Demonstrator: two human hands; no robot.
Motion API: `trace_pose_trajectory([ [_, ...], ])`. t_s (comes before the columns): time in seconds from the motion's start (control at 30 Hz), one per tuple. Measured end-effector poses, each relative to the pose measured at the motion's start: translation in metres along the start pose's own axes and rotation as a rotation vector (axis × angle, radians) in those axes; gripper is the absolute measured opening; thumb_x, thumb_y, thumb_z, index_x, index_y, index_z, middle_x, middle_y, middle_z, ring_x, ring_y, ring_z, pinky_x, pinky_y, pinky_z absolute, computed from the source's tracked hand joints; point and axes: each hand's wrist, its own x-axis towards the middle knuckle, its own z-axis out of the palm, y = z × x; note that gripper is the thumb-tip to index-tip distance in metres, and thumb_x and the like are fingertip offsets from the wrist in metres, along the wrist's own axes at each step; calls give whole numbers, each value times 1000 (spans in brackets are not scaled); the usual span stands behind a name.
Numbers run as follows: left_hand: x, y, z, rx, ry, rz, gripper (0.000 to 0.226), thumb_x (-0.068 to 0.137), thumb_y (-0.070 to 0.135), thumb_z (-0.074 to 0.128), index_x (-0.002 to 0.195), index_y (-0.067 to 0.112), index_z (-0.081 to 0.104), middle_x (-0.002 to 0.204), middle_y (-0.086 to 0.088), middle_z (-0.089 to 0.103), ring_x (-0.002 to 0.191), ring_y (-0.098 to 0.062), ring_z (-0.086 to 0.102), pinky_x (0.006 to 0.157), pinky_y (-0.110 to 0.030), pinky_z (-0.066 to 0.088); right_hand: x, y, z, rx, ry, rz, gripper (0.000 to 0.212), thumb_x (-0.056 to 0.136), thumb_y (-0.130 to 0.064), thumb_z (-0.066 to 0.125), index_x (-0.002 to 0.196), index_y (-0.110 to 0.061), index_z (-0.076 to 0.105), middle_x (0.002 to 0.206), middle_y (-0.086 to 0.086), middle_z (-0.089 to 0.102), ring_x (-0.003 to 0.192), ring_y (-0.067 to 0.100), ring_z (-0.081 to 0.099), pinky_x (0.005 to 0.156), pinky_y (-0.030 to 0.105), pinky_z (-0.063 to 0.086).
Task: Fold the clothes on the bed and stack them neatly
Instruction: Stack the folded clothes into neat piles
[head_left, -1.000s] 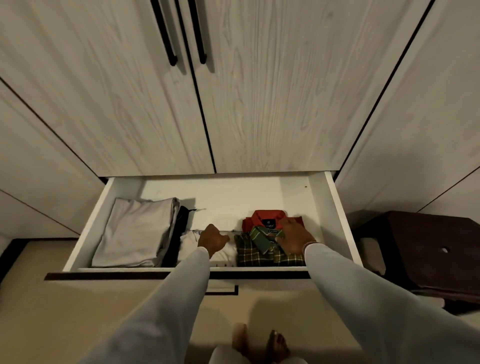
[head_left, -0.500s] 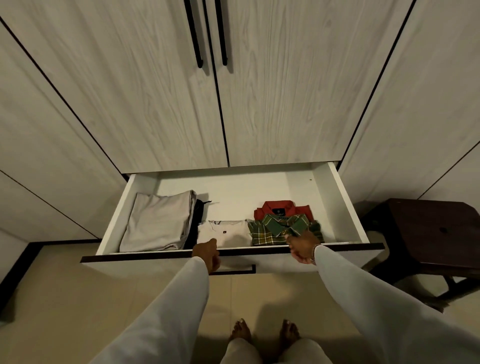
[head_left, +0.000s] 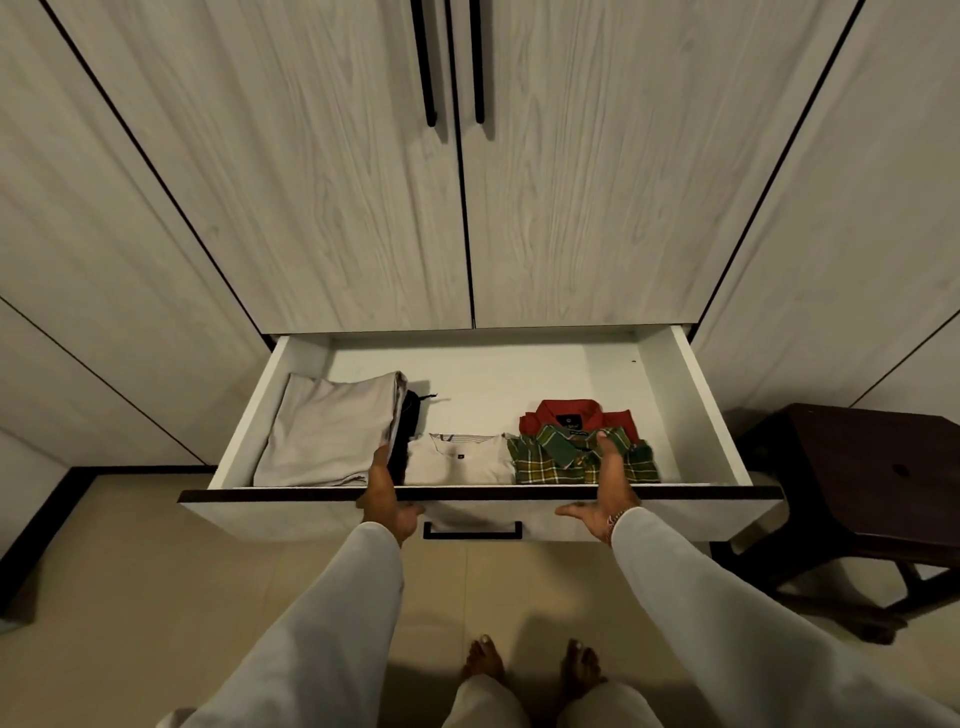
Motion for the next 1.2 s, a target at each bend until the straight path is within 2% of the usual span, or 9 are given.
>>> trace_pose_trajectory([
  [0.13, -15, 7, 10, -18, -1, 21, 100, 51, 69, 84, 137, 26, 58, 129, -3, 69, 120, -30, 64, 92, -50, 54, 27, 2, -2, -4, 6, -21, 147, 24, -73, 93, 150, -43, 23, 152, 1, 39, 135, 44, 43, 61, 71, 51],
  [0.2, -20, 10, 14, -18, 7, 38, 95, 57, 71, 79, 138, 26, 59, 129, -3, 69, 121, -29, 64, 93, -47, 54, 35, 1, 0, -9, 3, -25, 146, 23, -72, 93, 149, -39, 27, 148, 4, 44, 132, 43, 47, 63, 71, 51],
  [0.33, 0, 11, 11, -26, 59, 37, 117, 44, 71, 88, 144, 29, 45, 126, -4, 70, 116, -33, 66, 89, -54, 55, 34, -5, 6, -32, -13, -49, 143, 25, -70, 94, 148, -38, 29, 145, 4, 47, 127, 41, 52, 61, 67, 53],
  [0.6, 37, 30, 25, 0, 86, 25, 125, 38, 72, 90, 146, 29, 44, 126, -7, 70, 112, -38, 67, 92, -65, 50, 60, -27, 19, -28, -42, -27, 133, 34, -67, 95, 147, -32, 35, 138, 9, 56, 119, 41, 59, 64, 63, 55],
  [0.67, 39, 37, 33, 4, 93, 11, 121, 37, 73, 90, 142, 27, 51, 124, -8, 71, 112, -39, 67, 91, -66, 49, 61, -34, 24, -17, -81, -21, 125, 39, -67, 94, 146, -31, 39, 135, 9, 61, 117, 39, 63, 70, 60, 56],
  [0.77, 32, 48, 54, 14, 79, 4, 110, 38, 76, 85, 133, 24, 61, 122, -8, 72, 113, -38, 66, 90, -61, 51, 42, -50, 40, -33, -146, -17, 105, 56, -64, 88, 144, -28, 44, 132, 10, 63, 117, 35, 63, 95, 58, 48],
  [0.93, 56, 64, 71, 6, 113, -6, 116, 35, 76, 87, 134, 23, 59, 122, -8, 72, 111, -39, 67, 87, -61, 52, 53, -72, 59, -41, -204, -8, 66, 85, -50, 72, 140, -23, 50, 125, 11, 66, 112, 31, 62, 103, 51, 41],
  [1.03, 69, 73, 82, -3, 71, -23, 114, 38, 75, 87, 135, 23, 59, 123, -7, 71, 113, -37, 66, 91, -60, 51, 64, -79, 67, -55, -189, -23, 68, 85, -50, 72, 143, -23, 48, 128, 9, 62, 121, 30, 55, 108, 48, 40],
  [1.2, 65, 94, 111, 13, -62, -23, 81, 71, 71, 69, 133, 19, 65, 127, -5, 69, 111, -28, 64, 87, -41, 52, 86, -91, 83, -49, -178, -60, 101, 64, -58, 85, 149, -26, 41, 148, 10, 48, 136, 35, 45, 113, 47, 37],
])
